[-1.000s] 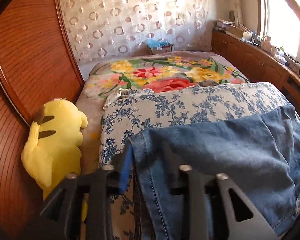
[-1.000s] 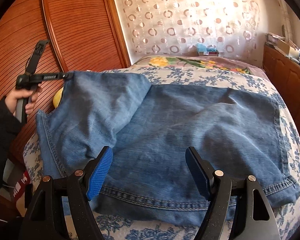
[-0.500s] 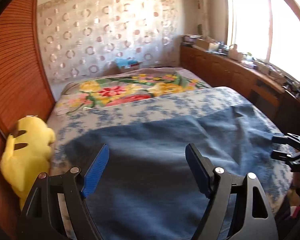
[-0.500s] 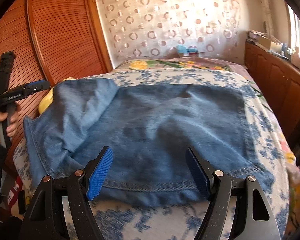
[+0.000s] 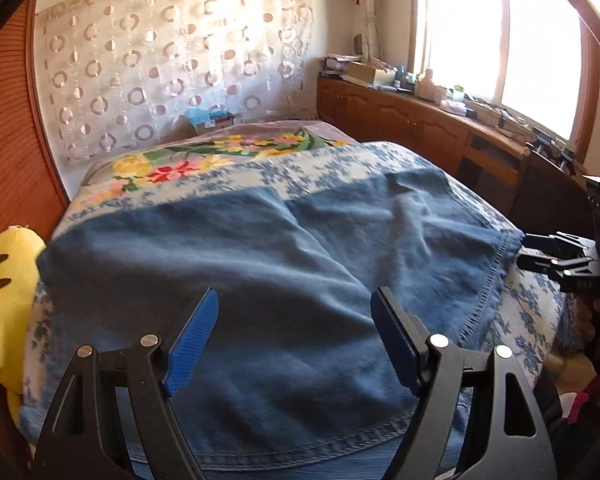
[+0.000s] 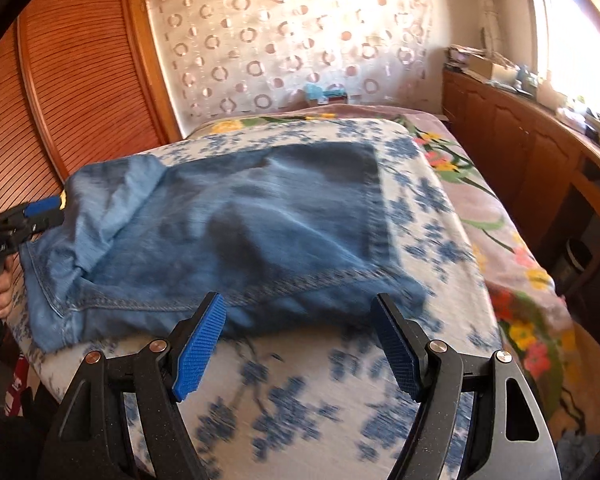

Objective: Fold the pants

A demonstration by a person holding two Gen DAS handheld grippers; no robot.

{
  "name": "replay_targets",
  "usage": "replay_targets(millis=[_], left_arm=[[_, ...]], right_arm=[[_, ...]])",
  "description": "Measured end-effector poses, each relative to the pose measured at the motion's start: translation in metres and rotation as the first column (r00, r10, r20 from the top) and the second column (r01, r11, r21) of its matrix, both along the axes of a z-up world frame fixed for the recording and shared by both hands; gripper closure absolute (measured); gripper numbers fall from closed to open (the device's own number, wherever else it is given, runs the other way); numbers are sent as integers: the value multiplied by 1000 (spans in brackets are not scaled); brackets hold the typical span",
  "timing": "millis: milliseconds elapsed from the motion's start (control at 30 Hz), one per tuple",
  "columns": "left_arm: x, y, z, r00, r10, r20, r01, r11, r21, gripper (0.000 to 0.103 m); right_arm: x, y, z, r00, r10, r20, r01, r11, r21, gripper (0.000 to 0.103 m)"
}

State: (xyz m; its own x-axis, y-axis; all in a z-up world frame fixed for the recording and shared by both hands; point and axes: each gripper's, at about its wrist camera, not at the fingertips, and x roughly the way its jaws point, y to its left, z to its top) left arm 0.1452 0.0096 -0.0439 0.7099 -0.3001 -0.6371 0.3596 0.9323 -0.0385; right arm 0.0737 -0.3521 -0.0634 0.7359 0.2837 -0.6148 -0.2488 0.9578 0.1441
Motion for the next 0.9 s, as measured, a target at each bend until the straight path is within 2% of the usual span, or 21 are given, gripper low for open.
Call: replay_targets(millis=[333, 533, 700, 900], left_arm=[[-11, -16, -21, 998, -14, -53, 13, 1000, -23, 24], [-13, -19, -32, 997, 3, -76, -4, 1000, -11, 24], [-17, -20, -38, 997, 12, -75, -13, 1000, -5, 24], [-20, -22, -41, 997, 17, -70, -16, 1000, 16, 24]], right_arm=[[-6, -26, -5, 999, -28, -46, 31, 998, 53, 26], [10, -14, -9, 996, -20, -83, 29, 994, 105, 26], [26, -11, -11, 992, -56, -109, 71, 989, 132, 26], [40, -10, -9, 987, -96, -128, 111, 987, 118, 26]])
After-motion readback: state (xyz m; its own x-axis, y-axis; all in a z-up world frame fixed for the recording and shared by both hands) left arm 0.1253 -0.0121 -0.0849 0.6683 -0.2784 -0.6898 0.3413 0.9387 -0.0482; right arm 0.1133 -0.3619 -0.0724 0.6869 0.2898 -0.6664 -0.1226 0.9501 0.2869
